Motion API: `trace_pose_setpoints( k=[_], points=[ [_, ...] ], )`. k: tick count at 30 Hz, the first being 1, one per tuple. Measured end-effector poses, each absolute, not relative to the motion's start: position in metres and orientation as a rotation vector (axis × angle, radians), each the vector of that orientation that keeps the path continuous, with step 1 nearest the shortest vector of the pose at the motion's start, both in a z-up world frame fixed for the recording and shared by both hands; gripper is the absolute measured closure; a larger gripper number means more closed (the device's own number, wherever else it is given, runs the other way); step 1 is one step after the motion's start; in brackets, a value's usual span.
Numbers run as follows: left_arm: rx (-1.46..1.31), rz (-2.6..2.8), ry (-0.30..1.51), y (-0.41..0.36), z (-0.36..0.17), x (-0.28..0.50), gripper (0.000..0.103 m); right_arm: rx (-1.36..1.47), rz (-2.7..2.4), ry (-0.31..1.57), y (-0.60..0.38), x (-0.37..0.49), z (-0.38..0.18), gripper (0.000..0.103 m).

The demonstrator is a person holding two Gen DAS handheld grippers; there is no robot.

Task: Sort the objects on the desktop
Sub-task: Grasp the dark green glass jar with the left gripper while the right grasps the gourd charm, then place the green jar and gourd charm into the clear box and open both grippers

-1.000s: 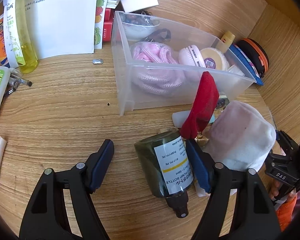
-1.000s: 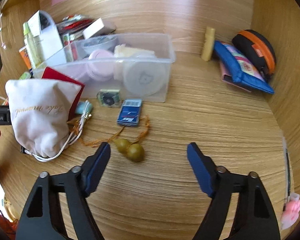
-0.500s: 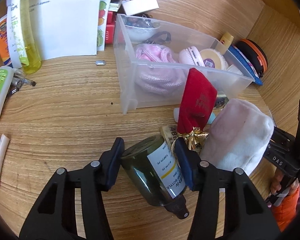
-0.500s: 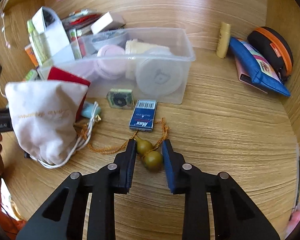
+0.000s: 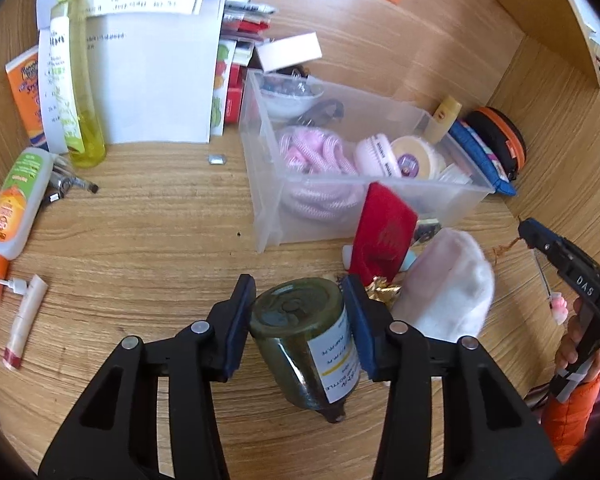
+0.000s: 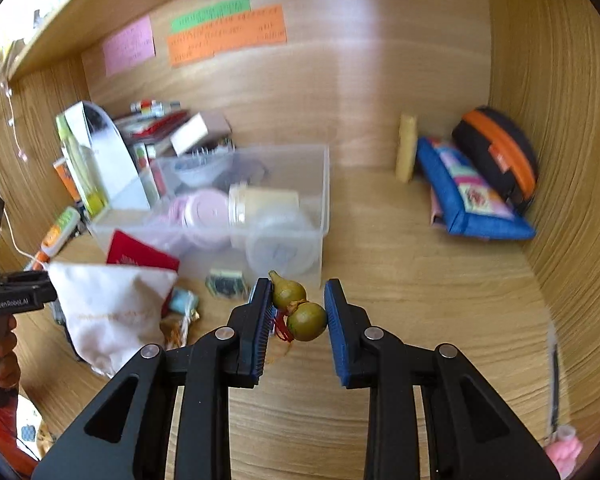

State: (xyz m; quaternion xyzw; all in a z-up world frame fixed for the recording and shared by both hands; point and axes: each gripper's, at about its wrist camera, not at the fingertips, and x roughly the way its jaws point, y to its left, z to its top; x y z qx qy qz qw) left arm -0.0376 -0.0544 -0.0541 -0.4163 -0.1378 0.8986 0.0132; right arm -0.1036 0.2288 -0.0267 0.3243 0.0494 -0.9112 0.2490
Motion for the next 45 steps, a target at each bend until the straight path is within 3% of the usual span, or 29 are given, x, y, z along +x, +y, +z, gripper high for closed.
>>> trace_pose_setpoints(
  k=[23, 45],
  points=[
    [-1.064, 2.874, -0.425, -0.049, 0.000, -0.031, 0.060, 0.642, -2.423, 0.231, 0.191, -0.110, 0.021, 0.079],
    [-0.909, 2.944, -0.398, -0.055, 0.036, -0.085, 0.060, 0.641, -2.273, 0.257, 0.135, -0.145, 0.014, 0.079]
  ],
)
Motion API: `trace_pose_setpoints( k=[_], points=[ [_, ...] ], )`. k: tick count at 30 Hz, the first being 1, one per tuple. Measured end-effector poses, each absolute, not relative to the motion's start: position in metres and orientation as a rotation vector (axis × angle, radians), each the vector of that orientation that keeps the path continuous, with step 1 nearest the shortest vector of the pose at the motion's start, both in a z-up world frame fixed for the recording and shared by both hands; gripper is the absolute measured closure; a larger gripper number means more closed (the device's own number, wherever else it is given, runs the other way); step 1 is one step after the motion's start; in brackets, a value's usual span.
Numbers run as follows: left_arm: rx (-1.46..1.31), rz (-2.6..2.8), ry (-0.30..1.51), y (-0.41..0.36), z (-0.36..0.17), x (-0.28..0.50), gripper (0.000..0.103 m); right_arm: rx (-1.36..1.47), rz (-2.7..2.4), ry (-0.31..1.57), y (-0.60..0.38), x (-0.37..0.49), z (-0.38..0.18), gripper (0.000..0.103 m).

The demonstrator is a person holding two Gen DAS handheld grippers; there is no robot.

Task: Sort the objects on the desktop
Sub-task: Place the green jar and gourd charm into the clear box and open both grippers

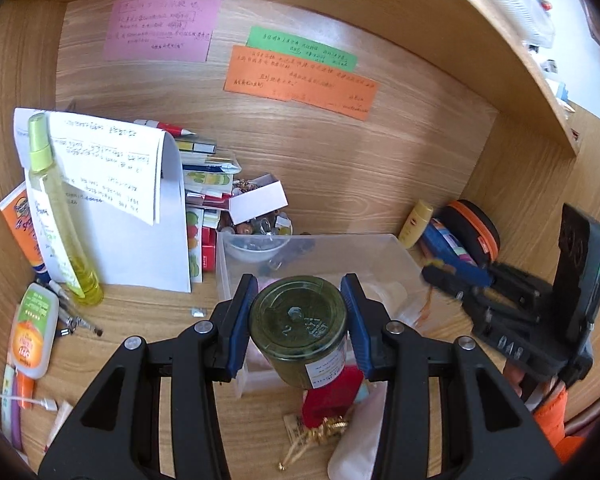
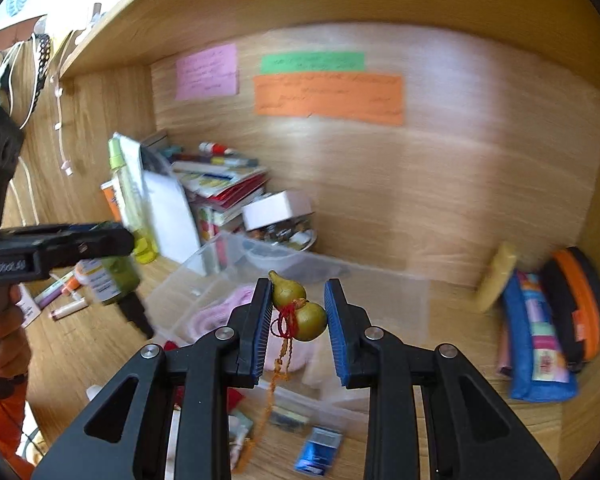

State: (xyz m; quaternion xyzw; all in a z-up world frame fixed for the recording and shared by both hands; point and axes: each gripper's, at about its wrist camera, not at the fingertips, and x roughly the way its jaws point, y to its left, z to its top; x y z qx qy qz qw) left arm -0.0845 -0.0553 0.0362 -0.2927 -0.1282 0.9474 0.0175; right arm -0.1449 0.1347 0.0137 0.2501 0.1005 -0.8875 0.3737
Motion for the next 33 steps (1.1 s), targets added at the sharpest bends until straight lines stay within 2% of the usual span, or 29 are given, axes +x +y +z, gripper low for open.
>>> trace_pose_setpoints(
  k=[7, 14, 33],
  points=[
    [-0.951, 2.944, -0.385, -0.055, 0.024, -0.108, 0.060, 0.732, -2.193, 0.326, 0.110, -0.148, -0.019, 0.079],
    [-1.039, 2.908, -0.406, -0.060, 0.003, -0.125, 0.060, 0.815, -2.163, 0.314, 0.105, -0.161, -0.036, 0.079],
    [-1.249, 2.831, -0.370, -0.046, -0.034, -0.149, 0.060, 0.883, -2.150, 0.294, 0.107, -0.170, -0.048, 0.079]
  ],
)
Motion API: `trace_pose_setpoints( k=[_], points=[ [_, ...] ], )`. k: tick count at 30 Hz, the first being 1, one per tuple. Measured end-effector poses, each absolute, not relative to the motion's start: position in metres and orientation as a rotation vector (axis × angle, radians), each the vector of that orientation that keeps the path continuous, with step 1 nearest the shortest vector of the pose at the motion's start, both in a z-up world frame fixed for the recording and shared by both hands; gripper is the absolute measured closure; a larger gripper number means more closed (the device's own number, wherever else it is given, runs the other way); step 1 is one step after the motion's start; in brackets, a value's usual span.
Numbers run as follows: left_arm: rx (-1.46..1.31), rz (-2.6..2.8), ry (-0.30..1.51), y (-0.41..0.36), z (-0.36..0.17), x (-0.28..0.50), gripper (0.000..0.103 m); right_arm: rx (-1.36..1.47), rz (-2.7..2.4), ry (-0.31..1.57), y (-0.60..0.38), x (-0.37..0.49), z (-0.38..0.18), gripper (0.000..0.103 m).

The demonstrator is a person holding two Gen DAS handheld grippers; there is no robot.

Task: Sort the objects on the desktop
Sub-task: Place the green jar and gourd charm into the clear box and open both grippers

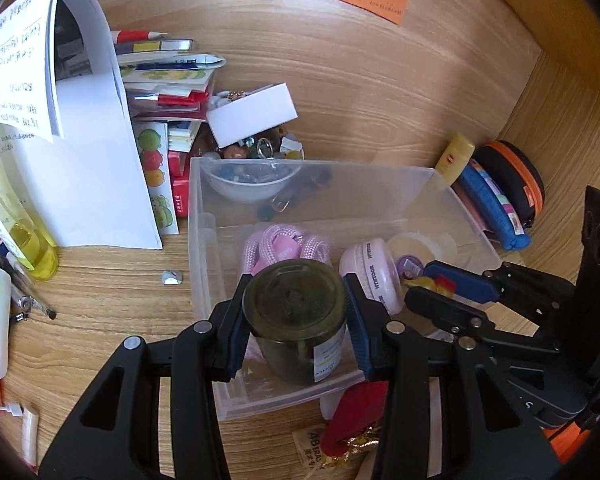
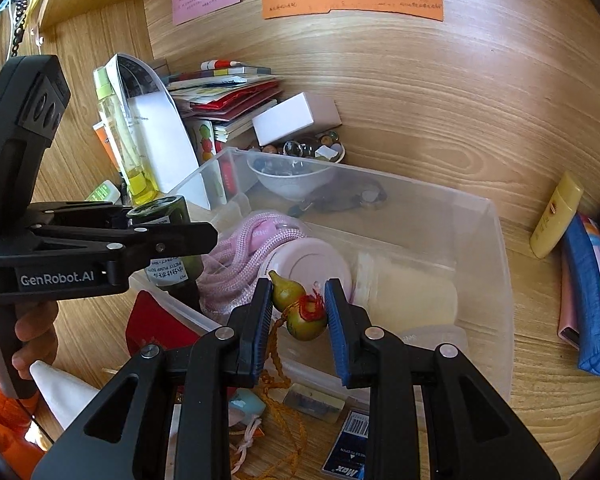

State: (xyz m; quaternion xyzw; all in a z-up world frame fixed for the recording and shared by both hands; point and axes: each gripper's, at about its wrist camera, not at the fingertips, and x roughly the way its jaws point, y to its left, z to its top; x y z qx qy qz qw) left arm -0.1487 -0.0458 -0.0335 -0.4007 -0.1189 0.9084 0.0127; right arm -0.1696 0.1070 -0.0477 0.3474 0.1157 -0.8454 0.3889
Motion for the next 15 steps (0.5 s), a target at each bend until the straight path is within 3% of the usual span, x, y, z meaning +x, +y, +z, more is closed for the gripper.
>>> trace_pose_setpoints(
  k=[5, 7, 14, 15],
  points=[
    [-1.206, 2.886, -0.363, -0.050, -0.026, -0.143, 0.060, 0.870, -2.167, 0.302, 0.107, -0.168, -0.047, 0.077],
    [-1.181, 2.916, -0.349, -0.052, -0.022, -0.139, 0.060, 0.861, -2.171, 0.298, 0.108, -0.167, -0.046, 0.067],
    [-1.160, 2.928, -0.383, -0.060, -0.017, -0.137, 0.056, 0.832, -2.180, 0.290, 0.110, -0.163, -0.041, 0.062],
    [-1.165, 2.919, -0.388, -0.060, -0.017, -0.137, 0.051, 0.829, -2.185, 0.293, 0.110, -0.163, -0.040, 0.061]
  ],
)
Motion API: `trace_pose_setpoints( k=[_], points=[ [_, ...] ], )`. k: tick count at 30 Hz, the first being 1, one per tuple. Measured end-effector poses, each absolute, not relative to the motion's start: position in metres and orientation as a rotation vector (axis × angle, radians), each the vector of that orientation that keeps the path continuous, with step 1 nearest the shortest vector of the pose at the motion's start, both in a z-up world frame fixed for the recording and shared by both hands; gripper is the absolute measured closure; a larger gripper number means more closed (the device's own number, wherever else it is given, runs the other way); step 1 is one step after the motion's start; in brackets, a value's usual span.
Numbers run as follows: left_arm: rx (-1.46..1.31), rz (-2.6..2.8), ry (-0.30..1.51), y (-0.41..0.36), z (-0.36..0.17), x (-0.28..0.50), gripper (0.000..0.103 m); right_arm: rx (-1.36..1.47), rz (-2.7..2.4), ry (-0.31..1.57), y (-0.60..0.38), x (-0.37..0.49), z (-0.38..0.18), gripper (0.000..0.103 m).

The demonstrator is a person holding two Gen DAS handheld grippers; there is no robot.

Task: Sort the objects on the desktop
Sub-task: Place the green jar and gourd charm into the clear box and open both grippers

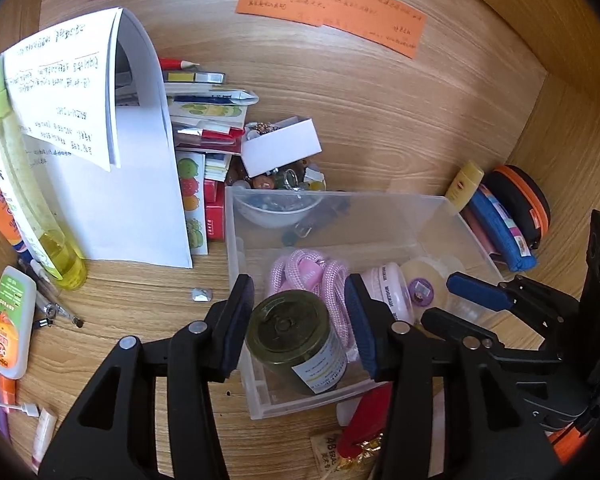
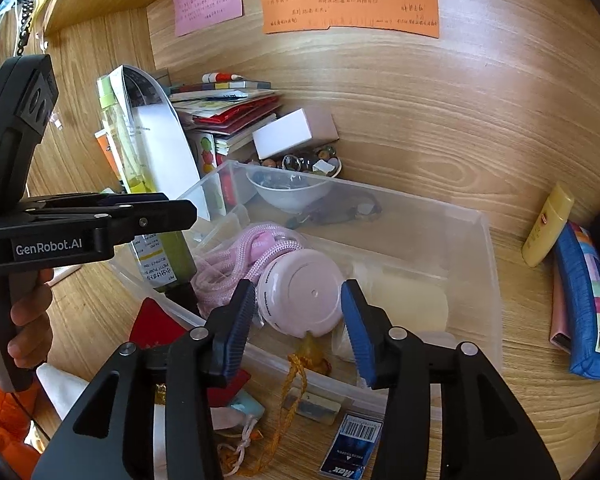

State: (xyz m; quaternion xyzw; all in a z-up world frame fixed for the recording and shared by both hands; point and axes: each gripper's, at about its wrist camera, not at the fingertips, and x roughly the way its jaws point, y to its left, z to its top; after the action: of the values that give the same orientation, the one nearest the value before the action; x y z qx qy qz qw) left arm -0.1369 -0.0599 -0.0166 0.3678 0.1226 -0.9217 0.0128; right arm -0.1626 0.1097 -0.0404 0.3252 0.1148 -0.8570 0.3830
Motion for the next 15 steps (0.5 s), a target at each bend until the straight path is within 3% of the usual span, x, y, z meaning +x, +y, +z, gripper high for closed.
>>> trace_pose_setpoints(
  k=[1, 6, 9, 12, 15],
  points=[
    [1.156, -2.875, 0.391, -0.060, -0.016, -0.137, 0.043, 0.827, -2.189, 0.294, 0.110, -0.162, -0.040, 0.060],
    [1.114, -2.888, 0.375, -0.058, -0.005, -0.127, 0.041, 0.806, -2.216, 0.291, 0.114, -0.159, -0.033, 0.048],
    [1.079, -2.904, 0.377, -0.057, 0.003, -0.116, 0.030, 0.778, -2.251, 0.277, 0.120, -0.155, -0.023, 0.041],
    [1.039, -2.910, 0.345, -0.055, 0.011, -0.105, 0.029, 0.758, -2.279, 0.240, 0.130, -0.151, -0.015, 0.033],
    [1.037, -2.916, 0.347, -0.053, 0.015, -0.095, 0.029, 0.748, -2.302, 0.227, 0.139, -0.144, -0.012, 0.032]
  ],
)
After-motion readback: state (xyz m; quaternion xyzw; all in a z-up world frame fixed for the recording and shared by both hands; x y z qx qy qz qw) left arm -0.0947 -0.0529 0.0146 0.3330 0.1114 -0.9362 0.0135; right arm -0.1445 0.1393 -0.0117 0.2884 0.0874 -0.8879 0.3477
